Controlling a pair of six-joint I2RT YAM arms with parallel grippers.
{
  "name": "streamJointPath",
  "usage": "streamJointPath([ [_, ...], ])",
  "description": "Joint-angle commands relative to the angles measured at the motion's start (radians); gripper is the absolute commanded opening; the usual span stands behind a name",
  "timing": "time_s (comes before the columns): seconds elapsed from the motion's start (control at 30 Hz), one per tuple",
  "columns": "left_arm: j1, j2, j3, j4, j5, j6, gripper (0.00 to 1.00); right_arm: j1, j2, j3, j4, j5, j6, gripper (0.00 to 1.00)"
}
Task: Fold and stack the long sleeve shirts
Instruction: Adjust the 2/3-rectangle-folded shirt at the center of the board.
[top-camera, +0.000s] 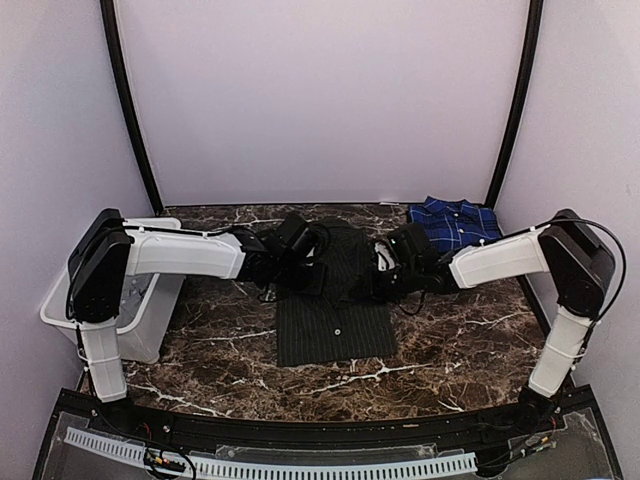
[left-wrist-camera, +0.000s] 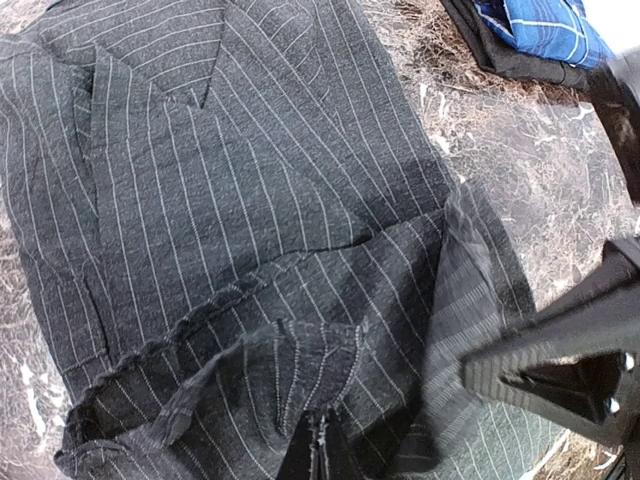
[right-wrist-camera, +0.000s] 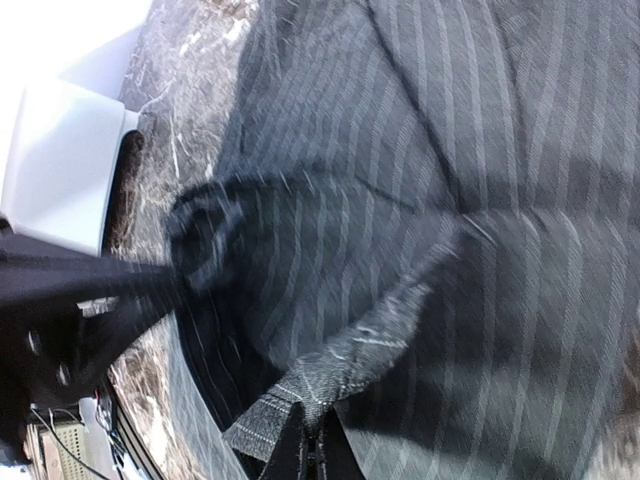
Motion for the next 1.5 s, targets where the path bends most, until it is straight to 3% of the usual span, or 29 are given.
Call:
streamJointPath([
  [0.0,-0.005,-0.071,-0.062,0.080,0.006,-0.017,0.00,0.000,0.071,0.100,0.016,-0.023,-0.026,0.03],
  [0.2,-0.009,-0.096,-0.103,0.127,0.012,-0.016,0.00,0.005,0.175,0.212,0.011,-0.038,-0.040,0.10],
  [0.47,-0.021,-0.113,-0.135,0.186,0.008,-0.016,0.00,0.003,0.253,0.324,-0.023,-0.021,-0.059,0.27],
  [0.83,-0.023,-0.065,-0.094,0.211,-0.002,0.009,0.00,-0.062,0.203,0.357,-0.046,0.027,-0.059,0.56],
  [1.07,-0.023,0.039,-0.009,0.207,0.027,0.051,0.03,-0.091,0.091,0.294,-0.088,0.099,-0.094,0.58],
  [1.27,-0.013,0.108,0.060,0.193,0.056,0.068,0.20,-0.092,-0.012,0.193,-0.100,0.147,-0.120,0.57],
  [1.47,0.009,0.043,0.080,0.140,0.041,0.052,0.35,-0.085,-0.073,0.138,-0.158,0.152,-0.165,0.48],
])
